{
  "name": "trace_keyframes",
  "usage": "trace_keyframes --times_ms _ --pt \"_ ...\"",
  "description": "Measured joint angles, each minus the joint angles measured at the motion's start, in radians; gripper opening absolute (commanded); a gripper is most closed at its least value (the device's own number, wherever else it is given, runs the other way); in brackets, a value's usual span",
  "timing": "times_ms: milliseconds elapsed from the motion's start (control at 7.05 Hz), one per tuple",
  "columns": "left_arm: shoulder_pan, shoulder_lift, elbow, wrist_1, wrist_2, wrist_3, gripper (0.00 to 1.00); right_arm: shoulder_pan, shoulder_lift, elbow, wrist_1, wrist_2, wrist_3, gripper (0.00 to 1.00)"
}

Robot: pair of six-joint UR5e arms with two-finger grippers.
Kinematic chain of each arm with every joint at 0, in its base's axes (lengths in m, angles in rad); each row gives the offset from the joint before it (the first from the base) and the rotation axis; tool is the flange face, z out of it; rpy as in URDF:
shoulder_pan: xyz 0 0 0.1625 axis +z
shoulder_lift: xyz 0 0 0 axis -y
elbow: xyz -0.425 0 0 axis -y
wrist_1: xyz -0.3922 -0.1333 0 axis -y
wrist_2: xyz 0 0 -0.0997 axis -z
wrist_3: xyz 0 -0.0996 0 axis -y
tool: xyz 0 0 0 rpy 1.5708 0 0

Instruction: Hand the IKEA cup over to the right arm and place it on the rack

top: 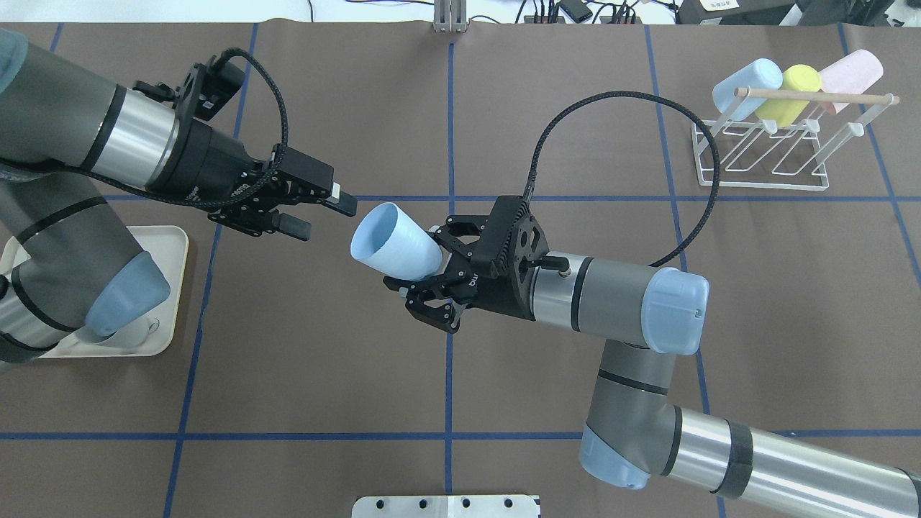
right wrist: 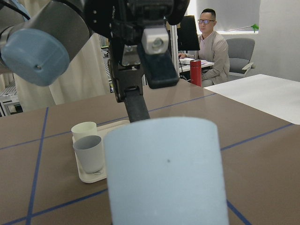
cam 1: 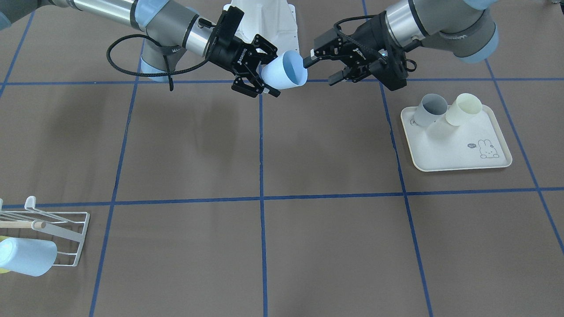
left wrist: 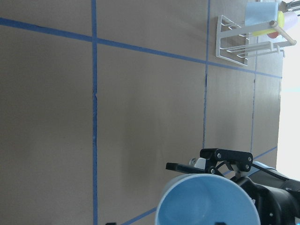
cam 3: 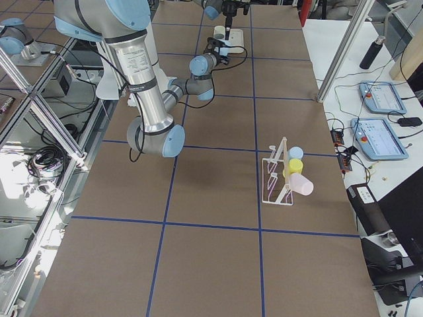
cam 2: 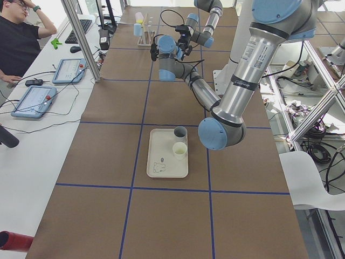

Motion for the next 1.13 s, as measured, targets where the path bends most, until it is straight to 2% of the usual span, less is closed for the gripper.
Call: trace_keyframes --times_ms 284,426,709,851,1135 --pt "-0.034 0.026 -0.010 0.133 0.060 0.111 1.00 0.053 -0.006 0.011 -0.138 0.038 -0.087 0.43" --pt "-0.043 0.032 -0.026 0.278 0.132 0.238 1.00 0.104 -0.008 0.034 -0.264 0.096 -0.157 0.43" --pt "-0.070 0.060 -0.105 0.599 0.273 0.561 1.00 0.224 -0.008 0.110 -0.568 0.219 -0.350 0.43" --pt "-0.118 0.103 -0.145 0.693 0.299 0.731 1.00 0.284 -0.009 0.154 -0.718 0.241 -0.458 0.43" --pt "-0.279 0.231 -0.170 0.746 0.304 1.065 1.00 0.410 -0.008 0.274 -1.067 0.235 -0.789 0.44"
